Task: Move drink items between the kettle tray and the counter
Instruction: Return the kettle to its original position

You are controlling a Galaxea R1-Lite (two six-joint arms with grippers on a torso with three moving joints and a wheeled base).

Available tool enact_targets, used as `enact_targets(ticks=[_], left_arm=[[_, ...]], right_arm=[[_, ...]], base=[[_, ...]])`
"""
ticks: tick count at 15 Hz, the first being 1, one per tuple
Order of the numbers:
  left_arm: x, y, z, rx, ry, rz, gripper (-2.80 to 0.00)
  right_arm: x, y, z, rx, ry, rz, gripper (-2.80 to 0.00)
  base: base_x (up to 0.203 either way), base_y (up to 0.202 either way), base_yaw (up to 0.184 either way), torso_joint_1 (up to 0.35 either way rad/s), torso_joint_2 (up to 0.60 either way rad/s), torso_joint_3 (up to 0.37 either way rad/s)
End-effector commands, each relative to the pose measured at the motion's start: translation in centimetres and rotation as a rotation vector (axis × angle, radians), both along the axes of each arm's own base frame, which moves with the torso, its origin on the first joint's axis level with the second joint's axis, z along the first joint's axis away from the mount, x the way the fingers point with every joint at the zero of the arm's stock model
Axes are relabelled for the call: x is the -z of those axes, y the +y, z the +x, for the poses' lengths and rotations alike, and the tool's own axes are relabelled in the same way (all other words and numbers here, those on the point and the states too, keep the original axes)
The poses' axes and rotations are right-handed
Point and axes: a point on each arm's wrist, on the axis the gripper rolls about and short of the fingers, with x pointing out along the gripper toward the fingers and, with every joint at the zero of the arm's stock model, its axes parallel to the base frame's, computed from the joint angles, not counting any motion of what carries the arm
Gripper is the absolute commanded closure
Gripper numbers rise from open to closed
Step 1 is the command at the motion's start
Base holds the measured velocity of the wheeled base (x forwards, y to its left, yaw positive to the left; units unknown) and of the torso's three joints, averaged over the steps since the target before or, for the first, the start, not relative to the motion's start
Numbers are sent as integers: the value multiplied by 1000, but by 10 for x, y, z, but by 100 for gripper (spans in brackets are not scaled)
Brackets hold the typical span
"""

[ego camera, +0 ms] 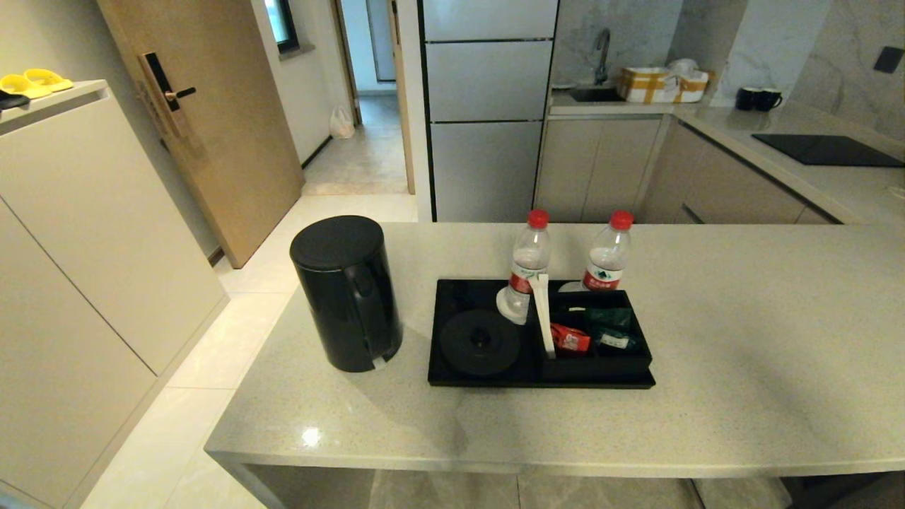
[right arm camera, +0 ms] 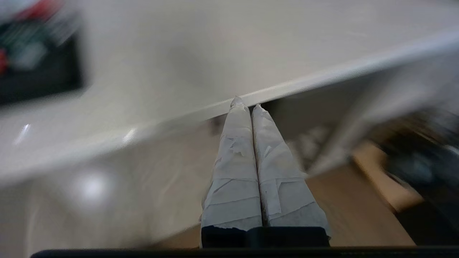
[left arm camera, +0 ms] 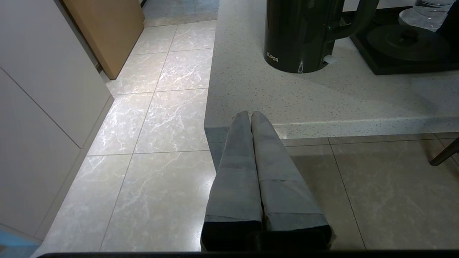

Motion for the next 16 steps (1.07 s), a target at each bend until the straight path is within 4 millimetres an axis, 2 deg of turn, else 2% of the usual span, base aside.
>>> enact_targets(ticks=[1, 4, 5, 8, 16], left_arm=[[0, 0, 0, 0, 0, 0, 0], [0, 0, 0, 1, 0, 2, 0], [0, 0, 0, 0, 0, 0, 0], [0, 0, 0, 0, 0, 0, 0], [0, 0, 0, 0, 0, 1, 0]], right_arm=[[39, 2, 28, -117, -13, -55, 0], [50, 8, 47, -387, -199, -147, 0], [54, 9, 49, -442, -202, -110, 0], [61, 9, 49, -437, -161, -15, 0], [61, 9, 49, -435, -168, -14, 0]], base=[[0, 0, 0, 0, 0, 0], [0, 0, 0, 0, 0, 0], [0, 0, 0, 0, 0, 0], [0, 0, 0, 0, 0, 0], [0, 0, 0, 0, 0, 0]])
